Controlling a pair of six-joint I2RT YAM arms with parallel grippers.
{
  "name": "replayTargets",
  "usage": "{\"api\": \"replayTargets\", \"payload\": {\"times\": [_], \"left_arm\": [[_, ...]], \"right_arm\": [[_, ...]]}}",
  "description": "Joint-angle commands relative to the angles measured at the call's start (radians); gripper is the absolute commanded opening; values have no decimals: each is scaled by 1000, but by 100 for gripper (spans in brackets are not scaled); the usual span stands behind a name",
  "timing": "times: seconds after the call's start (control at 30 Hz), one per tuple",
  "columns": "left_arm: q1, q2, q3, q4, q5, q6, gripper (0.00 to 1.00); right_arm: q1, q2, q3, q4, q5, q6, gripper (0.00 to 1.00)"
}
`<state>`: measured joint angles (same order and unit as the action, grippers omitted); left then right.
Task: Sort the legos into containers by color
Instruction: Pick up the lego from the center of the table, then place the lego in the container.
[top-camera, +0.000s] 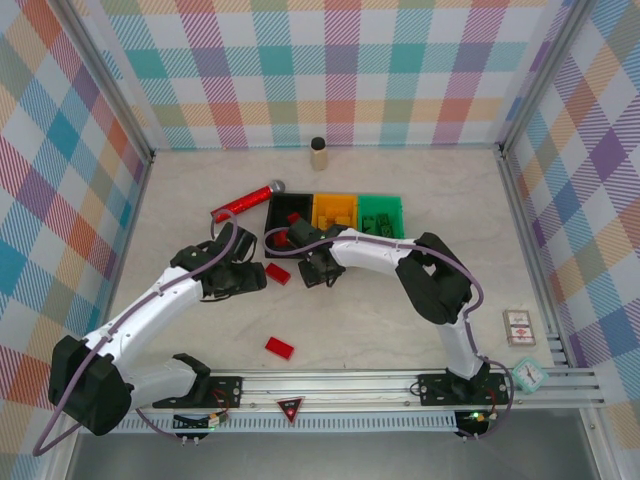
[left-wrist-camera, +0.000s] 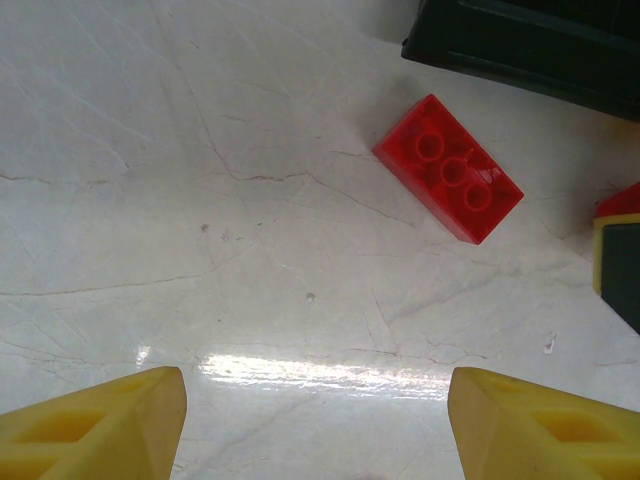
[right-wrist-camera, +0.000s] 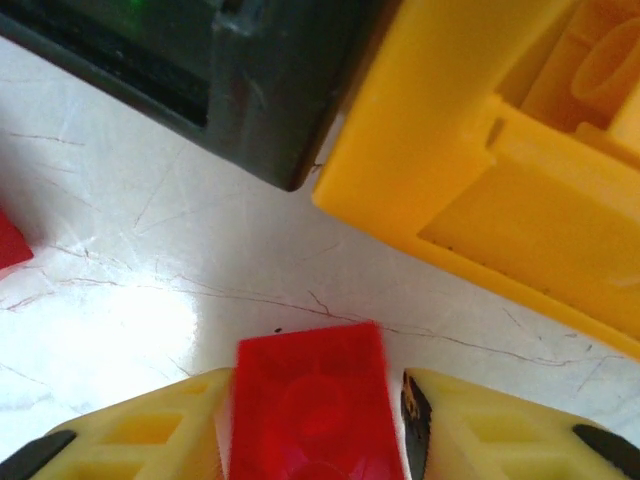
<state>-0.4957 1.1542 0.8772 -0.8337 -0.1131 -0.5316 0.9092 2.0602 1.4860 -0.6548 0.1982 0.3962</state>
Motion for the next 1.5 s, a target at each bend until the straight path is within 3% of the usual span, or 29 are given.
{"api": "replayTargets", "payload": {"times": [0.0, 0.27, 0.57, 0.93, 1.0, 1.17, 1.47], "left_arm": [[-4, -20, -18, -1, 23, -15, 70], [-7, -55, -81, 34, 112, -7, 69], [-88, -138, -180, 85, 238, -17, 69], [-248, -124, -248, 152, 265, -112, 71], [-280, -102, -237, 148, 250, -114, 75], [-377, -14, -214, 155, 208, -129, 78], [-497, 100, -171, 53, 135, -125, 78]], "right_arm": [[-6, -29, 14, -17, -11, -23, 40], [-6, -97, 74, -40, -58, -51, 31], [-42, -17, 344, -111, -54, -108, 33], [-142, 291, 848, -197, -101, -151, 42], [-148, 319, 900, -223, -102, -155, 51], [-148, 242, 792, -187, -119, -153, 57], [-141, -26, 381, -58, -150, -132, 59]]}}
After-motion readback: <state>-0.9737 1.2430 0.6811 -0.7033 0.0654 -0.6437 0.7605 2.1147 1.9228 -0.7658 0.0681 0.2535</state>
